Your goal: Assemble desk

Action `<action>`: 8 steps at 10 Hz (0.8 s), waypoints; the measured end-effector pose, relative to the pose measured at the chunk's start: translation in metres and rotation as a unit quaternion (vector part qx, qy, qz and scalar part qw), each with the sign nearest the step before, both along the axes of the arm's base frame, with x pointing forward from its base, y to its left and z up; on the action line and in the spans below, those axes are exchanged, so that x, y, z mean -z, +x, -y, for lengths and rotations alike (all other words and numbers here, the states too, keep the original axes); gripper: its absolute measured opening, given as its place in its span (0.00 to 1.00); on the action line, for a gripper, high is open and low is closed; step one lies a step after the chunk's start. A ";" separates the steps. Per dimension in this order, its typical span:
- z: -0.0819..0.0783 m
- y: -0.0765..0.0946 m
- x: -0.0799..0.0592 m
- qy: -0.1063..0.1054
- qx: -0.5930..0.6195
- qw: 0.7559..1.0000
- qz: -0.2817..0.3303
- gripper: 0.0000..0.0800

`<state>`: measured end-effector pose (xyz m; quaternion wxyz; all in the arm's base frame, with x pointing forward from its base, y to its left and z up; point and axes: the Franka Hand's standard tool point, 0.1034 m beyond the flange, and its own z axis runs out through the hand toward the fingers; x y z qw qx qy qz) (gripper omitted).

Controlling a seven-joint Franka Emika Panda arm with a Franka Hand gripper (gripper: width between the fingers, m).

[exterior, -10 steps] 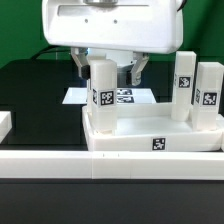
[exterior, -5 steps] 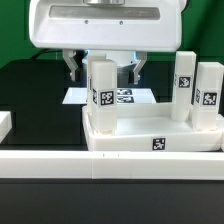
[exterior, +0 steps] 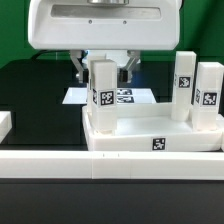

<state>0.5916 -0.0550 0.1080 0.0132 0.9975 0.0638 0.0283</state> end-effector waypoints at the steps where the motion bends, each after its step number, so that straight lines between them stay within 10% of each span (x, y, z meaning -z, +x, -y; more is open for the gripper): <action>1: 0.000 0.000 0.000 0.000 0.000 1.000 0.000 0.36; 8: 0.006 -0.001 0.001 0.013 0.160 0.987 0.002 0.36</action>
Offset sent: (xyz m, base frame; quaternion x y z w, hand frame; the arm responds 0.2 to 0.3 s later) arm 0.0000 0.0000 0.0000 0.0000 0.0000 0.0650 0.9979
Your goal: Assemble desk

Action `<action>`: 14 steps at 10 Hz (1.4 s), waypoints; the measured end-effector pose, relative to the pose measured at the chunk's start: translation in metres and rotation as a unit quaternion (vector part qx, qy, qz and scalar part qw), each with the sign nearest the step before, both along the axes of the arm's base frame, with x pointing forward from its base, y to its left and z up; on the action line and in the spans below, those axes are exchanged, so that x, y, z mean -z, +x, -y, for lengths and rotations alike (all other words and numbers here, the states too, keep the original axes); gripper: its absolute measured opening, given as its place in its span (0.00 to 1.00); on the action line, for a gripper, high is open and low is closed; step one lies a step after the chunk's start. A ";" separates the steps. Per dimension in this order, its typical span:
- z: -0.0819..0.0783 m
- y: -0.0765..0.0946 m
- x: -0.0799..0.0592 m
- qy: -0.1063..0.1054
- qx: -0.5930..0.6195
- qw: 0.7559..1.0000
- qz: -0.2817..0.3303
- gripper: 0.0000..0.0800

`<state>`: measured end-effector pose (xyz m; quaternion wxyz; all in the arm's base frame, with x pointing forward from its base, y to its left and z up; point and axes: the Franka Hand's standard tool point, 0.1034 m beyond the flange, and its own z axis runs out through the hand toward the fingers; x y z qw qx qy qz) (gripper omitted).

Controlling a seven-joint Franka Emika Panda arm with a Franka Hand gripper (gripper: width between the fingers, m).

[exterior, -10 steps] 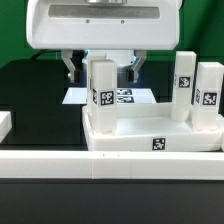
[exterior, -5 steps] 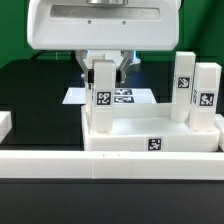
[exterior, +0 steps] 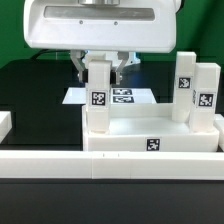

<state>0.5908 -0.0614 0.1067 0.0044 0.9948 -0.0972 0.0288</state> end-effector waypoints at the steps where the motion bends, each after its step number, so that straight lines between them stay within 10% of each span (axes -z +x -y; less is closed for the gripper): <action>1: 0.001 0.001 0.000 0.004 0.071 0.997 0.003 0.36; 10: -0.002 0.001 0.001 0.035 0.501 0.865 0.006 0.36; 14: -0.001 0.003 0.002 0.035 0.513 0.858 -0.010 0.48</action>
Offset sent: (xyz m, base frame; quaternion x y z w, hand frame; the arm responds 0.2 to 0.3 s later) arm -0.0065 0.0034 -0.0128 -0.0436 -0.0268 0.2808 0.9584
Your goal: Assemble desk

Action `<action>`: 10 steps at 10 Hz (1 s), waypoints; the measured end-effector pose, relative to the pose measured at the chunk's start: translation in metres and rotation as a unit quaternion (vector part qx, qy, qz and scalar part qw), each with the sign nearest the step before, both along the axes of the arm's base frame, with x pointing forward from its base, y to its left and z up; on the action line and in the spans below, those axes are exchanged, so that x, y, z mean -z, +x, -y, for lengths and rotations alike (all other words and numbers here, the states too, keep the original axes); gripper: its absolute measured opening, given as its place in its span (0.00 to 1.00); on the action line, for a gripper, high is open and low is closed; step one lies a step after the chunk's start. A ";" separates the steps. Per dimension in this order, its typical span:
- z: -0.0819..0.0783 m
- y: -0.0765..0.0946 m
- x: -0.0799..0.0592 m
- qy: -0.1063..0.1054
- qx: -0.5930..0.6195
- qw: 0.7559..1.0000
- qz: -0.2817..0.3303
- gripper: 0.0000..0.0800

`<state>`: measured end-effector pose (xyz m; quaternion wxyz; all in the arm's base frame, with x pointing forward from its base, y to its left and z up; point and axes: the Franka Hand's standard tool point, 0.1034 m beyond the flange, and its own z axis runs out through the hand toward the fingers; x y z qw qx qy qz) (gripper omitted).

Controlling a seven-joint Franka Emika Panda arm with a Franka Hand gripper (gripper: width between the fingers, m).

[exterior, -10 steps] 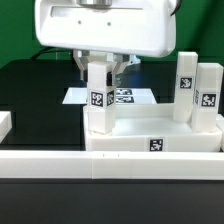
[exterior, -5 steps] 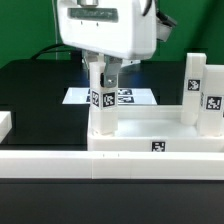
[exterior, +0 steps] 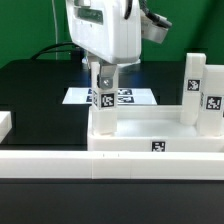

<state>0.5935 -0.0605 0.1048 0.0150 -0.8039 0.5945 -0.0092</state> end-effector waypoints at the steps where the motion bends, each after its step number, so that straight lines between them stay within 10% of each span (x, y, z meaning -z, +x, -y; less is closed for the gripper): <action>1: 0.000 0.000 0.000 -0.001 -0.018 1.000 0.000 0.65; 5: -0.010 0.000 -0.001 -0.006 -0.187 0.982 0.000 0.80; 10: -0.010 0.000 -0.001 -0.015 -0.440 0.898 0.001 0.81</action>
Offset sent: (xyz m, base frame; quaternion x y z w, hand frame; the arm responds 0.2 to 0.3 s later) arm -0.0047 0.0138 0.0039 -0.0105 -0.0064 -0.2745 0.9615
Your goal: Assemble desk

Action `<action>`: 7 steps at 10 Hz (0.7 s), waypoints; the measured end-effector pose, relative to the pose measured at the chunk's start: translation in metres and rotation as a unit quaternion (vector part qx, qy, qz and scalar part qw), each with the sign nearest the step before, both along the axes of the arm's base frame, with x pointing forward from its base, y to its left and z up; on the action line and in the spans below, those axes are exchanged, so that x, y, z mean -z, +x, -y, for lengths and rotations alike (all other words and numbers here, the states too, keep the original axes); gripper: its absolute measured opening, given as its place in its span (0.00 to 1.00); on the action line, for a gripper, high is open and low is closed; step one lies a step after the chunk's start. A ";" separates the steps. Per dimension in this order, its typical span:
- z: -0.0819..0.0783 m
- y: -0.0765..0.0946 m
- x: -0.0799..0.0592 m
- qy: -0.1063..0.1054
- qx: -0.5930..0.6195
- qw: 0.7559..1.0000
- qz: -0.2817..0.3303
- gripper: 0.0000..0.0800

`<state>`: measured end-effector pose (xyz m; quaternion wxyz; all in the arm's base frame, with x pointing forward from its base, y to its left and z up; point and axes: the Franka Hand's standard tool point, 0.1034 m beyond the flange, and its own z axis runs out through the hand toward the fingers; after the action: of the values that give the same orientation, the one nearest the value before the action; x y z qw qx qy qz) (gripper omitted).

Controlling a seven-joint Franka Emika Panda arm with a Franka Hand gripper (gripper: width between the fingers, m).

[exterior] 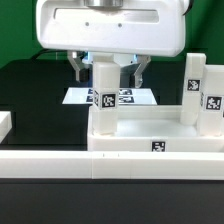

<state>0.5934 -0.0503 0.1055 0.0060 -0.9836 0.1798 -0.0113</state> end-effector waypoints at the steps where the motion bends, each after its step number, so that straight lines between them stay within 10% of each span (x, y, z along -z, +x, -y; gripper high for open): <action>1: 0.002 0.000 0.000 -0.001 -0.043 0.999 0.000 0.81; 6: 0.005 0.000 -0.001 -0.009 -0.213 0.977 -0.003 0.81; 7: 0.006 0.000 -0.001 -0.009 -0.230 0.973 -0.003 0.66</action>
Offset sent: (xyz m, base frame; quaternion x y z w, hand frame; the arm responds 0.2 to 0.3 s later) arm 0.0064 0.0039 0.0035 0.0092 -0.0209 -0.2117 0.9771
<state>0.5935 -0.0561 0.1065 -0.0009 -0.9986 -0.0513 -0.0081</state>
